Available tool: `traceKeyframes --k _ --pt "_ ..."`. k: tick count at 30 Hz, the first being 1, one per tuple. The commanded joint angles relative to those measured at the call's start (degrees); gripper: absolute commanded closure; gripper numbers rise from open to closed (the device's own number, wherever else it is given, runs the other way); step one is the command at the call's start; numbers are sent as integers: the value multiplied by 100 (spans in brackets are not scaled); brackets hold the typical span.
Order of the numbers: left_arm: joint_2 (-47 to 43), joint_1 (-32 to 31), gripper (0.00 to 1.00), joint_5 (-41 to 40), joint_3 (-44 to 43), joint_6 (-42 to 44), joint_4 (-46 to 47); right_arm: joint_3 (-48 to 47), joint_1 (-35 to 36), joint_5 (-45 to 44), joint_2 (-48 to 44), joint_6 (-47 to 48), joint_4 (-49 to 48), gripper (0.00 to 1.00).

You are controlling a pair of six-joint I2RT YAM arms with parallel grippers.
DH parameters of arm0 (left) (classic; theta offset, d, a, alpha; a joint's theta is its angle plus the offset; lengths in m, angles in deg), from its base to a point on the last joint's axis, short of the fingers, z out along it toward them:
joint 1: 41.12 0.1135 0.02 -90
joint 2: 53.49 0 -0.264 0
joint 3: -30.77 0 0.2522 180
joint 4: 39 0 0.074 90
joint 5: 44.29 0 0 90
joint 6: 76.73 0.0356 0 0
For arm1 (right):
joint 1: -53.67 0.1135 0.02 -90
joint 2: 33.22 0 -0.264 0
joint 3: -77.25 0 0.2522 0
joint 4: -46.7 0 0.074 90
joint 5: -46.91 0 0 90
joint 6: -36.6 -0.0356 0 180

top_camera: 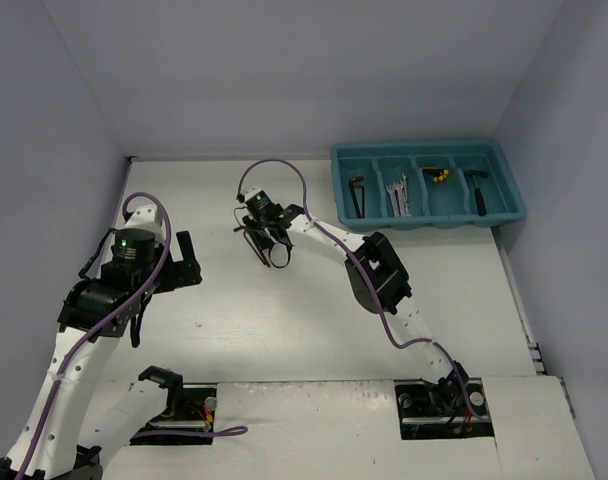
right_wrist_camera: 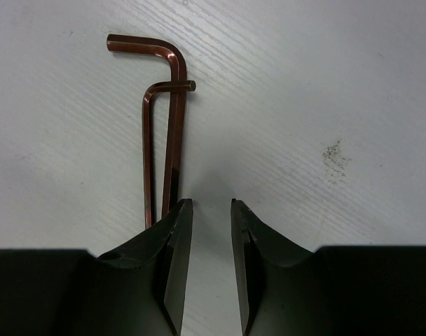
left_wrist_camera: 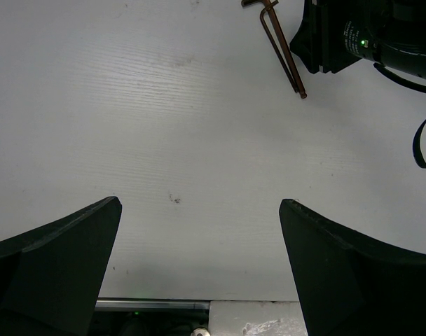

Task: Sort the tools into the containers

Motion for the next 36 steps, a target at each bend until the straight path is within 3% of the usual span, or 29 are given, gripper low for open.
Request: traceKeyframes --k 1,17,36 --pt "-24 30 5 -59 -143 -63 126 -21 -18 -228 -650 -219 -295 73" --pt "25 30 5 -107 -123 -17 126 -267 97 148 -273 -22 -347 73" --pt "46 30 5 -94 -54 -95 141 298 278 431 -262 -4 -393 75"
